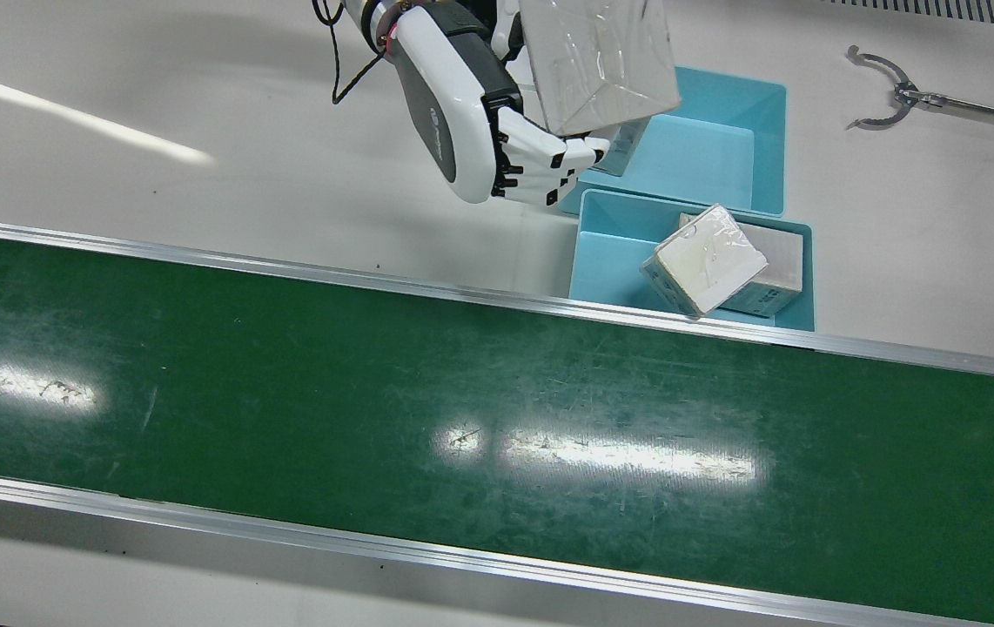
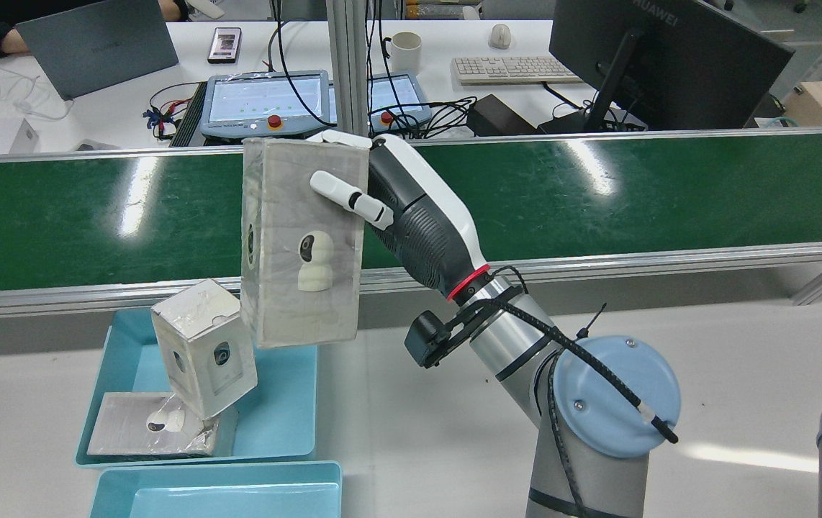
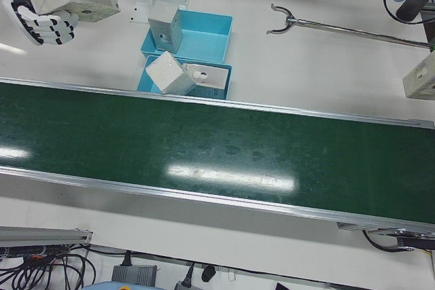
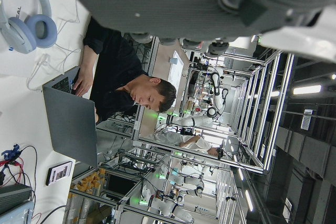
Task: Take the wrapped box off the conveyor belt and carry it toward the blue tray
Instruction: 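Lift the wrapped box off the belt and carry it toward the blue tray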
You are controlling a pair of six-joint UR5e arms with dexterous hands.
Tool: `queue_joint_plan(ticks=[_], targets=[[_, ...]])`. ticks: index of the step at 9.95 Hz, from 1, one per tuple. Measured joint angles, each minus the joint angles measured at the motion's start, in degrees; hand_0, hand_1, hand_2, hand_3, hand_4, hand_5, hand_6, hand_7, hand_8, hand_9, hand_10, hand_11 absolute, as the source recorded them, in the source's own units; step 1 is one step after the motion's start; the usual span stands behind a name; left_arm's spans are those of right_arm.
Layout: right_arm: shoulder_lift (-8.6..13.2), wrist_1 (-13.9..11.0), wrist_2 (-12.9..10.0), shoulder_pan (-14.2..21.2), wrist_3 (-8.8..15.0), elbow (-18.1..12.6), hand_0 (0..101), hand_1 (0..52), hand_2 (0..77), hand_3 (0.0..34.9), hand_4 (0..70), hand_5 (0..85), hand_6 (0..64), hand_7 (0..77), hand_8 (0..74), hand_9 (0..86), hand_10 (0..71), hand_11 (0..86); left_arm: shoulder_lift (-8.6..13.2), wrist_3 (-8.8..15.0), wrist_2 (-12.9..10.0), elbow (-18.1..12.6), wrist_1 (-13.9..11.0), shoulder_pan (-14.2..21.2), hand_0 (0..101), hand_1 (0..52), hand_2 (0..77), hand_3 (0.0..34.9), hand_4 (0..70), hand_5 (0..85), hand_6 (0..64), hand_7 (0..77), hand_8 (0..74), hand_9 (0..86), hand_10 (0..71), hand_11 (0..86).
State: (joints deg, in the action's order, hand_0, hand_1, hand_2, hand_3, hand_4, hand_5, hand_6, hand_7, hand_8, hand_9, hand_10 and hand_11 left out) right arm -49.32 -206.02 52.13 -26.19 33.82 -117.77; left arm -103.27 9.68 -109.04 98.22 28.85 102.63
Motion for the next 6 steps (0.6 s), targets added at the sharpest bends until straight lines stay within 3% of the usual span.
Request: queue_joint_plan(ticks=[4, 6], targets=[[-0.2, -0.2, -2.1, 8.0, 2.2, 0.2, 47, 0.5, 37.6, 0.0, 27.8, 49.1, 52.4, 38.7, 68.7, 52.9, 46.4, 66.5, 0.0, 0.0, 0.0, 0.0, 0.0, 0.0, 0, 0.0, 1.1, 0.0, 0.0, 1.1, 0.0, 0.0, 0.0, 0.0, 0.0, 0.0], [-0.4, -0.2, -2.5, 10.2, 2.3, 0.0, 47, 0.5, 38.2, 0.0, 27.8, 49.1, 52.4, 38.7, 68.7, 52.9, 40.4, 55.6, 0.0, 0.0, 0.0, 0.0, 0.0, 0.0, 0, 0.0, 1.1, 0.0, 0.0, 1.1, 0.0, 0.0, 0.0, 0.0, 0.0, 0.0]])
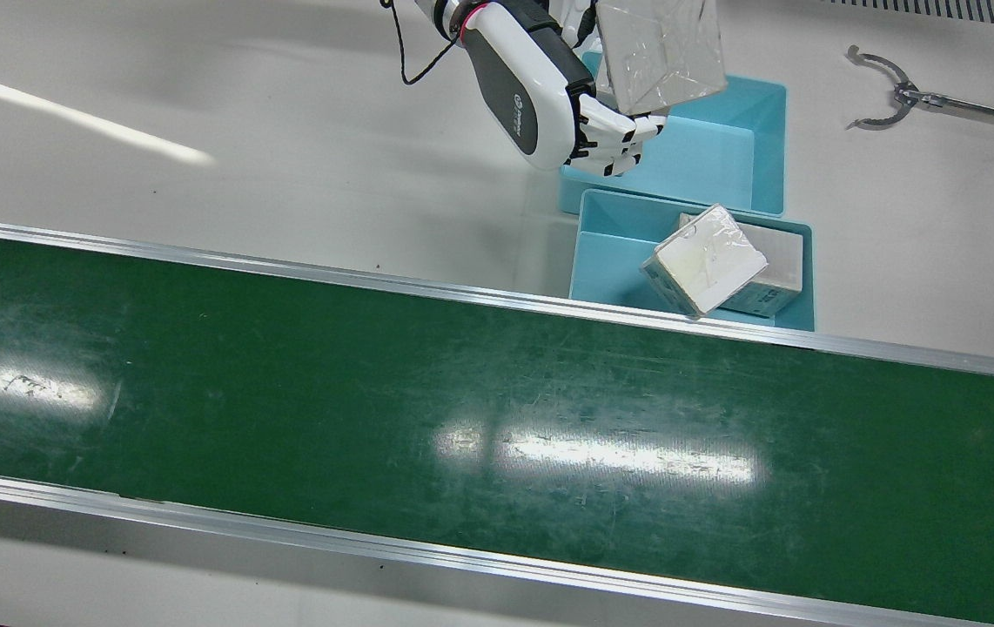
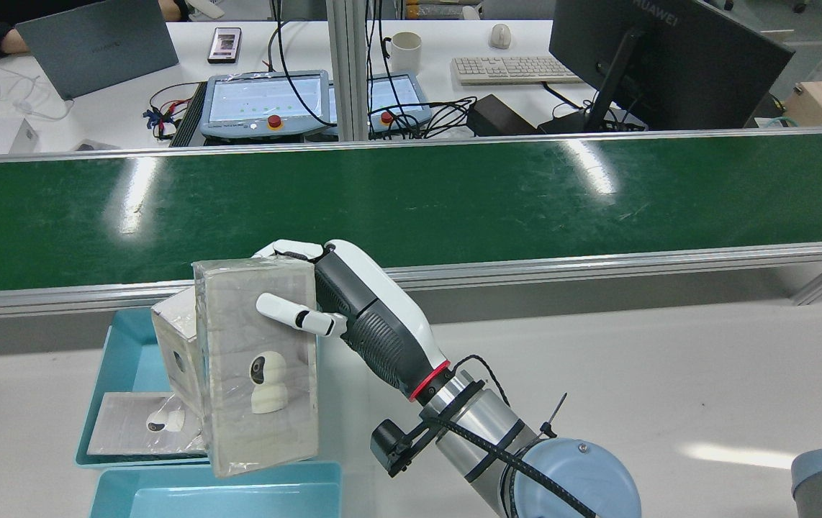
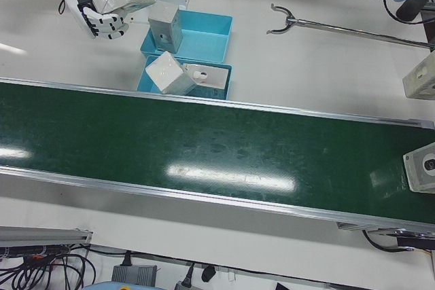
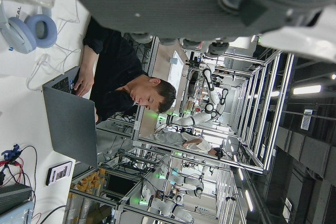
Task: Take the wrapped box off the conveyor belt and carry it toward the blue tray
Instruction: 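Lift the wrapped box off the belt and carry it toward the blue tray, then lower the wrapped box into the blue tray and open the right hand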
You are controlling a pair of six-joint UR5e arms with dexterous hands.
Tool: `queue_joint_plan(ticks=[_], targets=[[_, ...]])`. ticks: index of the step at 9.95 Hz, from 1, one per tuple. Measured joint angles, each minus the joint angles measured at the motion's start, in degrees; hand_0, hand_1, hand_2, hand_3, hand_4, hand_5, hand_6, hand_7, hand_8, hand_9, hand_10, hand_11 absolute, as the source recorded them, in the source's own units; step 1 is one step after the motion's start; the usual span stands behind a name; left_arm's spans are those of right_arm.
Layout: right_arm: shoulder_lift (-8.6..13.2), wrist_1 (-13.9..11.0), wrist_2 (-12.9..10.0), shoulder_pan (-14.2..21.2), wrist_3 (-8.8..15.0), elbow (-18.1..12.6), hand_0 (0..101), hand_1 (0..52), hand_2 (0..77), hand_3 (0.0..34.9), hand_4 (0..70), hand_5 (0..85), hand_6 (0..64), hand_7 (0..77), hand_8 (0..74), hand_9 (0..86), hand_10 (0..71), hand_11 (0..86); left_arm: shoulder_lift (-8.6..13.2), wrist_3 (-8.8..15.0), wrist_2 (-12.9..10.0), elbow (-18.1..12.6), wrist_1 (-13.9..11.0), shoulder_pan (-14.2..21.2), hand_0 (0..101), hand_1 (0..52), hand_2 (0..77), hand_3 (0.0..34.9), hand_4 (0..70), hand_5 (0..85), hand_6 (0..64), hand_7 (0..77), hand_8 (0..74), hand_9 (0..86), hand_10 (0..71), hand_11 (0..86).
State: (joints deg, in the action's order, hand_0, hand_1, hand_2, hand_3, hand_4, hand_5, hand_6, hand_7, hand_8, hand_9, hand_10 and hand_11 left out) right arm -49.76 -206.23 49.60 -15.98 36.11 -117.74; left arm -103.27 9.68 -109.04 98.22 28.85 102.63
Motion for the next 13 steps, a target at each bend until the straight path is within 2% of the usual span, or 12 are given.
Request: queue_joint_plan(ticks=[2, 3, 4, 5, 6, 7, 8, 9, 10, 11, 12, 13], targets=[[-0.1, 0.0, -0.1, 1.3, 0.0, -0.3, 46, 0.5, 38.2, 0.0, 27.8, 49.1, 52.9, 38.2, 63.3, 57.8, 26.2, 39.8, 0.0, 0.0, 0.0, 0.0, 0.0, 0.0, 0, 0.0, 1.1, 0.0, 0.0, 1.1, 0.0, 0.0, 0.0, 0.0, 0.5, 0.0], [-0.2, 0.0, -0.1, 1.7, 0.0, -0.4, 46, 0.5, 38.2, 0.0, 27.8, 49.1, 52.9, 38.2, 58.4, 58.9, 12.5, 22.9, 0.0, 0.0, 0.0, 0.0, 0.0, 0.0, 0, 0.0, 1.1, 0.0, 0.0, 1.1, 0.0, 0.0, 0.0, 0.0, 0.5, 0.0], [-0.3, 0.0, -0.1, 2.2, -0.1, -0.5, 46, 0.5, 38.2, 0.0, 27.8, 49.1, 52.9, 38.2, 58.4, 58.9, 12.5, 22.9, 0.0, 0.0, 0.0, 0.0, 0.0, 0.0, 0, 0.0, 0.5, 0.0, 0.0, 1.1, 0.0, 0.0, 0.0, 0.0, 0.5, 0.0], [-0.3, 0.0, -0.1, 2.6, -0.2, -0.6, 46, 0.5, 37.6, 0.0, 27.8, 49.1, 52.9, 38.2, 41.5, 47.5, 7.6, 8.7, 0.0, 0.0, 0.0, 0.0, 0.0, 0.0, 0, 0.0, 0.5, 0.0, 0.0, 1.1, 0.0, 0.0, 0.0, 0.0, 0.5, 0.0], [-0.4, 0.0, -0.1, 2.7, -0.3, -0.7, 46, 0.5, 37.6, 0.0, 27.8, 49.1, 52.9, 38.2, 41.5, 47.5, 7.6, 8.7, 0.0, 0.0, 0.0, 0.0, 0.0, 0.0, 0, 0.0, 0.5, 0.0, 0.0, 1.1, 0.0, 0.5, 0.0, 0.0, 0.0, 0.0], [-0.4, 0.0, -0.1, 2.8, -0.5, -0.8, 45, 0.5, 34.4, 0.0, 27.8, 49.1, 46.9, 40.9, 31.6, 36.5, 4.9, 8.7, 0.0, 0.0, 0.0, 0.0, 0.0, 0.0, 0, 0.0, 0.5, 0.0, 0.0, 1.1, 0.0, 0.5, 0.0, 0.0, 0.0, 0.0], [-0.4, 0.0, -0.1, 2.8, -0.5, -1.0, 45, 0.5, 34.4, 0.0, 27.8, 49.1, 46.9, 40.9, 31.6, 36.5, 4.9, 8.7, 0.0, 0.0, 0.0, 0.0, 0.0, 0.0, 0, 0.0, 1.1, 0.0, 0.0, 1.1, 0.0, 0.0, 0.0, 0.0, 0.5, 0.0], [-0.4, 0.0, -0.1, 2.8, -0.6, -1.2, 46, 3.3, 24.5, 0.0, 24.5, 46.4, 31.6, 40.4, 8.2, 16.9, 0.5, 5.4, 0.0, 0.0, 0.0, 0.0, 0.0, 0.0, 0, 0.0, 1.1, 0.0, 0.0, 1.1, 0.0, 0.0, 0.0, 0.0, 0.5, 0.0], [-0.5, 0.0, -0.1, 2.8, -0.6, -1.5, 48, 21.8, 24.0, 3.3, 9.8, 35.5, 16.9, 27.3, 3.3, 2.2, 2.7, 2.7, 0.0, 0.0, 0.0, 0.0, 0.0, 0.0, 0, 0.0, 1.1, 0.0, 0.0, 1.1, 0.0, 0.5, 0.0, 0.0, 0.5, 0.0], [-0.6, 0.0, -0.1, 2.8, -0.7, -1.8, 48, 21.8, 24.0, 3.3, 9.8, 35.5, 16.9, 27.3, 3.3, 2.2, 2.7, 2.7, 0.0, 0.0, 0.0, 0.0, 0.0, 0.0, 0, 0.0, 1.1, 0.0, 0.0, 1.1, 0.0, 0.5, 0.0, 0.0, 0.5, 0.0], [-0.9, 0.0, -0.1, 2.8, -0.7, -1.9, 47, 23.5, 25.1, 9.0, 8.7, 20.7, 10.4, 20.7, 0.5, 1.6, 0.5, 2.2, 0.0, 0.0, 0.0, 0.0, 0.0, 0.0, 0, 0.0, 0.5, 0.0, 0.0, 1.1, 0.0, 0.0, 0.0, 0.0, 0.5, 0.0], [-1.2, 0.0, -0.1, 2.8, -0.8, -2.1, 48, 15.8, 9.8, 16.1, 2.7, 6.5, 3.8, 12.5, 0.5, 2.2, 0.0, 2.2, 0.0, 0.0, 0.0, 0.0, 0.0, 0.0, 0, 0.0, 0.5, 0.0, 0.0, 1.1, 0.0, 0.0, 0.0, 0.0, 0.5, 0.0]])
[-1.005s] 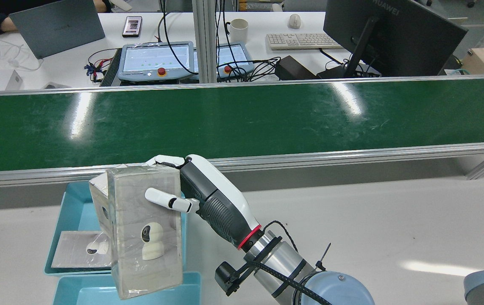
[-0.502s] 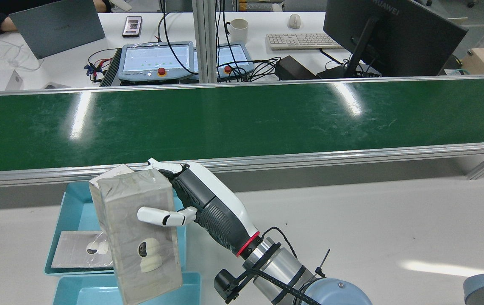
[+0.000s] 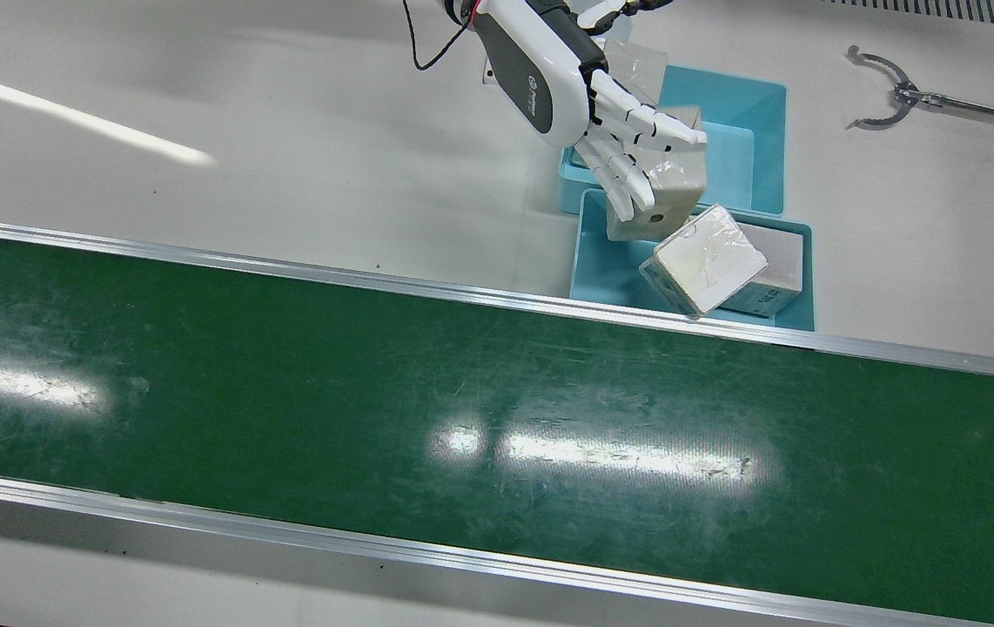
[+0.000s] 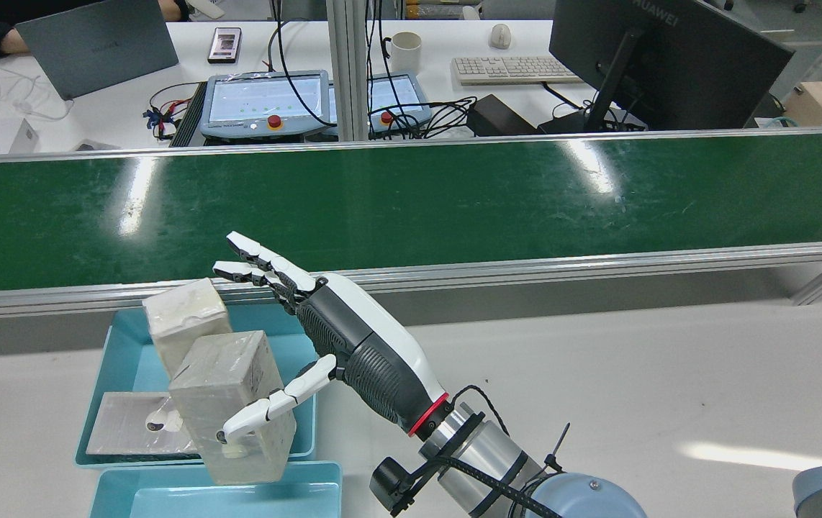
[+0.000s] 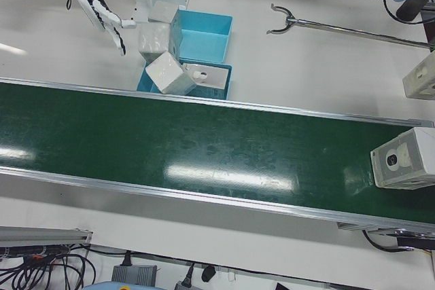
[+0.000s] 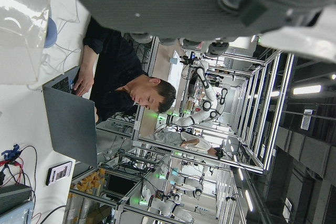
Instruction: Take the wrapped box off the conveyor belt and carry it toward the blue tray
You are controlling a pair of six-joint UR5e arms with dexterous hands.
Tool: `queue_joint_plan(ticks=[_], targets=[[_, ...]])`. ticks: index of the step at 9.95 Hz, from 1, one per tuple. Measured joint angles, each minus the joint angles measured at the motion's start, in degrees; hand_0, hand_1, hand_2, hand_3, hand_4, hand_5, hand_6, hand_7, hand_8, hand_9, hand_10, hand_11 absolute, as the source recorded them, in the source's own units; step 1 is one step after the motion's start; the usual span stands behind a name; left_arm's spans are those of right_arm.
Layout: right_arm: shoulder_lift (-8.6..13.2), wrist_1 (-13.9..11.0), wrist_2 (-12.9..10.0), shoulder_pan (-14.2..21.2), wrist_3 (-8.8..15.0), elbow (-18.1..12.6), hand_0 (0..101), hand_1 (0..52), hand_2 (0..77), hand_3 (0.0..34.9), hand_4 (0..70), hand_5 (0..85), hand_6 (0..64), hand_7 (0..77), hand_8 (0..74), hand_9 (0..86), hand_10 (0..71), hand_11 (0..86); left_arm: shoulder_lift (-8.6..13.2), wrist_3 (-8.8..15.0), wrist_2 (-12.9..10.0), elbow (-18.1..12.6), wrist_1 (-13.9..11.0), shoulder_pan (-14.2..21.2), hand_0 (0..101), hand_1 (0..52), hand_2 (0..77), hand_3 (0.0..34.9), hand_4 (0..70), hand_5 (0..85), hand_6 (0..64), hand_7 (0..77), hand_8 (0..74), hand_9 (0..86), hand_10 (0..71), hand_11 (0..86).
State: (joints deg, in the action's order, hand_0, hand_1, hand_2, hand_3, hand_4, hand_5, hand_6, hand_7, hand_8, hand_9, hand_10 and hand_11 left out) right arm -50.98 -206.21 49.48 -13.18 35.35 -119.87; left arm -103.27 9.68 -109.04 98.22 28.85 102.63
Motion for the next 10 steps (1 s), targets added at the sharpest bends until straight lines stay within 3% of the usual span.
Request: queue_joint_plan(ticks=[1, 2, 3, 4, 6, 7, 9, 10], targets=[[-0.2, 0.0, 0.0, -0.1, 0.0, -0.2, 48, 15.8, 9.8, 16.1, 2.7, 6.5, 3.8, 12.5, 0.5, 2.2, 0.0, 2.2, 0.0, 0.0, 0.0, 0.0, 0.0, 0.0, 0, 0.0, 0.5, 0.0, 0.0, 1.1, 0.0, 0.0, 0.0, 0.0, 0.0, 0.0], [-0.4, 0.0, 0.1, -0.3, -0.1, -0.4, 48, 13.6, 10.9, 19.4, 1.1, 5.5, 1.6, 10.4, 0.5, 1.6, 0.0, 2.2, 0.0, 0.0, 0.0, 0.0, 0.0, 0.0, 0, 0.0, 0.5, 0.0, 0.0, 1.1, 0.0, 0.0, 0.0, 0.0, 0.5, 0.0], [-0.7, 0.0, 0.2, -0.5, -0.1, -0.6, 48, 14.7, 11.4, 23.6, 1.1, 6.5, 1.6, 12.5, 0.5, 1.6, 0.0, 1.6, 0.0, 0.0, 0.0, 0.0, 0.0, 0.0, 0, 0.0, 0.5, 0.0, 0.0, 1.1, 0.0, 0.0, 0.0, 0.0, 0.0, 0.0], [-0.9, 0.0, 0.4, -0.8, -0.1, -0.9, 48, 14.7, 13.6, 30.4, 1.6, 8.7, 2.7, 13.6, 0.5, 1.6, 0.0, 1.6, 0.0, 0.0, 0.0, 0.0, 0.0, 0.0, 0, 0.0, 0.5, 0.0, 0.0, 1.1, 0.0, 0.0, 0.0, 0.0, 0.5, 0.0], [-1.7, -1.9, 1.5, -3.3, 0.0, -3.3, 48, 14.7, 14.7, 29.3, 3.3, 10.4, 3.8, 13.6, 0.5, 1.6, 0.0, 1.6, 0.0, 0.0, 0.0, 0.0, 0.0, 0.0, 0, 0.0, 0.5, 0.0, 0.0, 1.1, 0.0, 0.5, 0.0, 0.0, 0.5, 0.0], [-2.1, -5.0, 3.6, -6.4, 0.0, -4.7, 48, 14.7, 14.7, 29.3, 3.3, 10.4, 3.8, 13.6, 0.5, 1.6, 0.0, 1.6, 0.0, 0.0, 0.0, 0.0, 0.0, 0.0, 0, 0.0, 0.5, 0.0, 0.0, 1.1, 0.0, 0.0, 0.0, 0.0, 0.5, 0.0], [-2.3, -11.1, 10.7, -15.6, -0.1, -5.5, 48, 14.7, 14.7, 25.7, 3.8, 13.6, 3.3, 14.7, 0.0, 1.6, 0.0, 3.3, 0.0, 0.0, 0.0, 0.0, 0.0, 0.0, 0, 0.0, 0.5, 0.0, 0.0, 1.1, 0.0, 0.5, 0.0, 0.0, 0.0, 0.0], [-2.4, -13.7, 14.8, -20.7, -0.2, -5.3, 48, 19.6, 13.6, 25.7, 3.8, 14.2, 3.3, 14.7, 0.0, 1.6, 0.0, 3.3, 0.0, 0.0, 0.0, 0.0, 0.0, 0.0, 0, 0.0, 0.5, 0.0, 0.0, 1.1, 0.0, 0.5, 0.0, 0.0, 0.0, 0.0]])
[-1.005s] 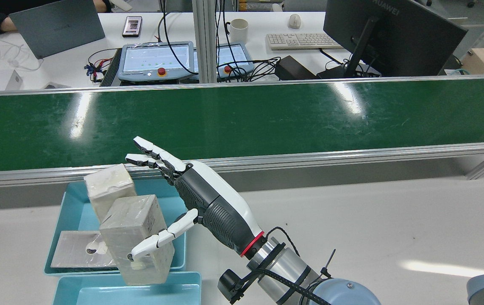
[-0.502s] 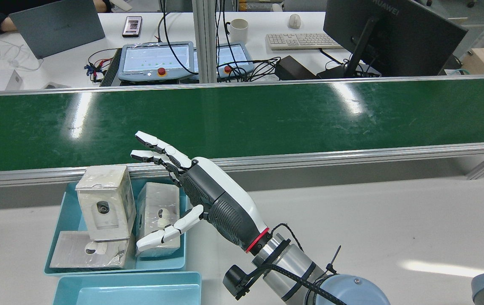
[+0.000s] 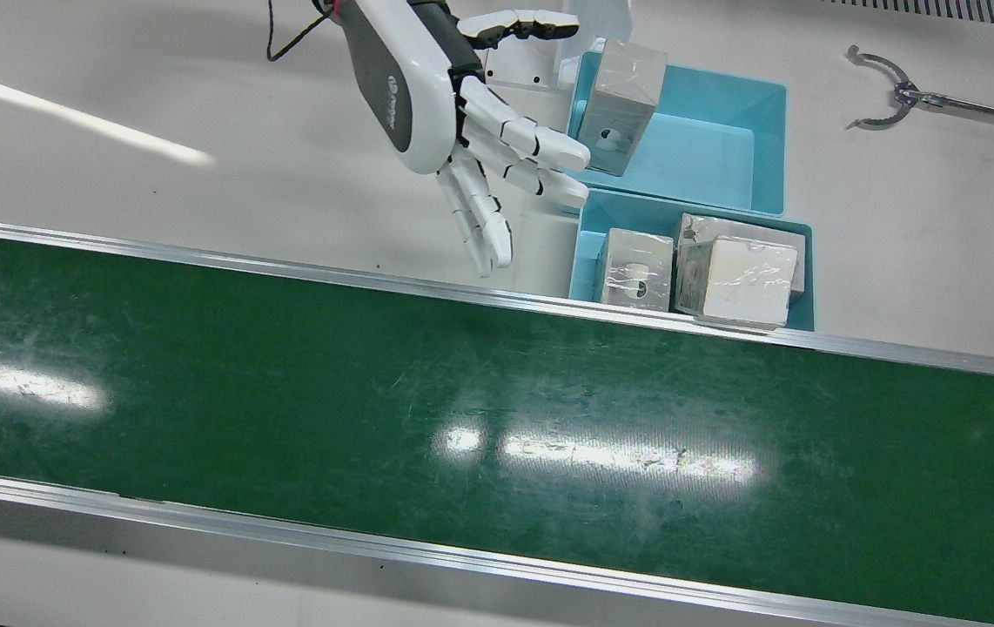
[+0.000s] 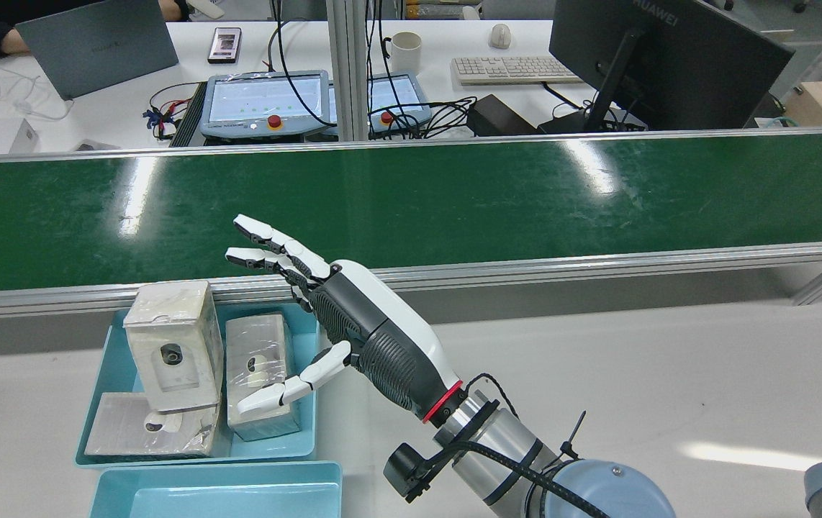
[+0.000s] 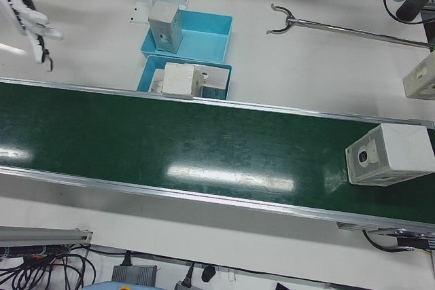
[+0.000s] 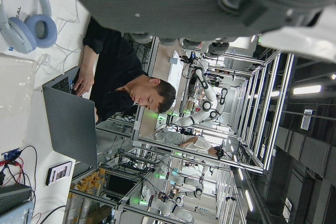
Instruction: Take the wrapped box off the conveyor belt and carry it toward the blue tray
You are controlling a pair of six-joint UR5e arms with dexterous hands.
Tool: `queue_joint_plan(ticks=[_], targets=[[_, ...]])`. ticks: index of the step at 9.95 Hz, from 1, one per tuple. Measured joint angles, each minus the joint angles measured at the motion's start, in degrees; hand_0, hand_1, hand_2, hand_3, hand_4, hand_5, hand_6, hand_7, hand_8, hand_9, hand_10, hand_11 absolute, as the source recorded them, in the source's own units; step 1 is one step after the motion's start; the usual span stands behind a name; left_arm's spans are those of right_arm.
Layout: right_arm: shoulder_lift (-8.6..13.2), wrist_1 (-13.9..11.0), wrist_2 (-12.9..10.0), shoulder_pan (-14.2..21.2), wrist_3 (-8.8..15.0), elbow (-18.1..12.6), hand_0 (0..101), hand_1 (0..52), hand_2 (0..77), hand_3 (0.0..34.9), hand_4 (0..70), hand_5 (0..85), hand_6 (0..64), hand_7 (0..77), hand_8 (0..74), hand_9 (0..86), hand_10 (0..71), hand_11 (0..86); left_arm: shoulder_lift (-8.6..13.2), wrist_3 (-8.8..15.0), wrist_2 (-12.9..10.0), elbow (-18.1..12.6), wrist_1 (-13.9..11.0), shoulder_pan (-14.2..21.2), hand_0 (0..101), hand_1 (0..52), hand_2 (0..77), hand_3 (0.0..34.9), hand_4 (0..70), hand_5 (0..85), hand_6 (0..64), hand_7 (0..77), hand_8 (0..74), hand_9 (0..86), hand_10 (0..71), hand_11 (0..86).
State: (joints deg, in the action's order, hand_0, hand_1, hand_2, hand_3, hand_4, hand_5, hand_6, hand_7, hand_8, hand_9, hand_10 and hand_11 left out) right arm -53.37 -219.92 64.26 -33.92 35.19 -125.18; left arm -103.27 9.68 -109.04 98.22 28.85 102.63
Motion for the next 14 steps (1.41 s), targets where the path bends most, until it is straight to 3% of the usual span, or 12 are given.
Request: queue_joint_plan(ticks=[1, 2, 3, 5, 6, 7, 8, 9, 11, 12, 13, 14], targets=[[-0.1, -2.5, 4.0, -5.4, -0.3, 0.5, 48, 19.6, 13.6, 25.7, 3.8, 14.2, 3.3, 14.7, 0.0, 1.6, 0.0, 3.3, 0.0, 0.0, 0.0, 0.0, 0.0, 0.0, 0, 0.0, 0.5, 0.0, 0.0, 1.1, 0.0, 0.5, 0.0, 0.0, 0.5, 0.0], [-0.7, -4.6, 8.3, -11.2, -1.2, 1.6, 54, 22.4, 13.1, 28.1, 1.1, 8.2, 0.0, 9.3, 0.0, 1.1, 0.0, 1.6, 0.0, 0.0, 0.0, 0.0, 0.0, 0.0, 0, 0.0, 0.5, 0.0, 0.0, 1.1, 0.0, 0.0, 0.0, 0.0, 0.5, 0.0], [-1.9, -5.7, 12.0, -16.0, -2.8, 3.2, 55, 24.5, 15.8, 29.4, 1.1, 13.1, 0.0, 4.9, 0.0, 1.1, 0.0, 1.6, 0.0, 0.0, 0.0, 0.0, 0.0, 0.0, 0, 0.0, 0.5, 0.0, 0.0, 1.1, 0.0, 0.0, 0.0, 0.0, 0.5, 0.0], [-5.2, -6.2, 16.5, -23.2, -4.9, 5.3, 55, 24.5, 18.0, 30.4, 0.0, 8.7, 0.0, 2.2, 0.0, 1.6, 0.0, 1.6, 0.0, 0.0, 0.0, 0.0, 0.0, 0.0, 0, 0.0, 0.5, 0.0, 0.0, 1.1, 0.0, 0.0, 0.0, 0.0, 0.5, 0.0], [-6.9, -6.2, 17.7, -26.1, -5.5, 5.8, 53, 20.2, 15.8, 30.4, 0.0, 2.7, 0.0, 1.6, 2.2, 1.6, 0.0, 1.1, 0.0, 0.0, 0.0, 0.0, 0.0, 0.0, 0, 0.0, 0.5, 0.0, 0.0, 1.1, 0.0, 0.0, 0.0, 0.0, 0.5, 0.0], [-8.0, -6.0, 18.3, -27.6, -6.3, 6.5, 53, 20.2, 15.8, 30.4, 0.0, 2.7, 0.0, 1.6, 2.2, 1.6, 0.0, 1.1, 0.0, 0.0, 0.0, 0.0, 0.0, 0.0, 0, 0.0, 0.5, 0.0, 0.0, 1.1, 0.0, 0.0, 0.0, 0.0, 0.5, 0.0], [-8.8, -4.4, 18.4, -28.6, -8.3, 8.2, 49, 14.7, 12.5, 30.5, 0.0, 2.2, 0.0, 1.1, 0.0, 1.6, 0.0, 1.1, 0.0, 0.0, 0.0, 0.0, 0.0, 0.0, 0, 0.0, 0.5, 0.0, 0.0, 1.1, 0.0, 0.5, 0.0, 0.0, 0.5, 0.0], [-9.3, -0.8, 17.6, -29.1, -11.8, 11.1, 46, 9.3, 8.2, 30.7, 0.0, 2.2, 0.0, 0.5, 1.6, 1.6, 0.0, 1.1, 0.0, 0.0, 0.0, 0.0, 0.0, 0.0, 0, 0.0, 0.5, 0.0, 0.0, 1.1, 0.0, 0.5, 0.0, 0.0, 0.5, 0.0], [-9.6, 5.7, 15.3, -29.4, -19.7, 17.1, 44, 12.5, 9.8, 30.7, 0.0, 2.2, 0.0, 0.5, 1.6, 1.6, 0.0, 1.1, 0.0, 0.0, 0.0, 0.0, 0.0, 0.0, 0, 0.0, 0.5, 0.0, 0.0, 1.1, 0.0, 0.0, 0.0, 0.0, 0.5, 0.0], [-9.5, 6.9, 14.8, -29.6, -21.7, 18.0, 44, 9.8, 10.9, 28.4, 0.0, 2.2, 0.0, 0.5, 1.6, 1.6, 0.0, 1.1, 0.0, 0.0, 0.0, 0.0, 0.0, 0.0, 0, 0.0, 0.5, 0.0, 0.0, 1.1, 0.0, 0.0, 0.0, 0.0, 0.5, 0.0], [-9.5, 7.2, 14.8, -29.8, -22.8, 17.2, 44, 9.8, 10.9, 28.4, 0.0, 2.2, 0.0, 0.5, 1.6, 1.6, 0.0, 1.1, 0.0, 0.0, 0.0, 0.0, 0.0, 0.0, 0, 0.0, 1.1, 0.0, 0.0, 1.1, 0.0, 0.5, 0.0, 0.0, 0.5, 0.0], [-10.1, 6.6, 14.9, -29.9, -23.3, 15.0, 43, 10.4, 7.1, 21.4, 0.0, 2.2, 0.0, 0.5, 0.0, 1.6, 0.0, 1.1, 0.0, 0.0, 0.0, 0.0, 0.0, 0.0, 0, 0.0, 1.1, 0.0, 0.0, 1.1, 0.0, 0.5, 0.0, 0.0, 0.5, 0.0]])
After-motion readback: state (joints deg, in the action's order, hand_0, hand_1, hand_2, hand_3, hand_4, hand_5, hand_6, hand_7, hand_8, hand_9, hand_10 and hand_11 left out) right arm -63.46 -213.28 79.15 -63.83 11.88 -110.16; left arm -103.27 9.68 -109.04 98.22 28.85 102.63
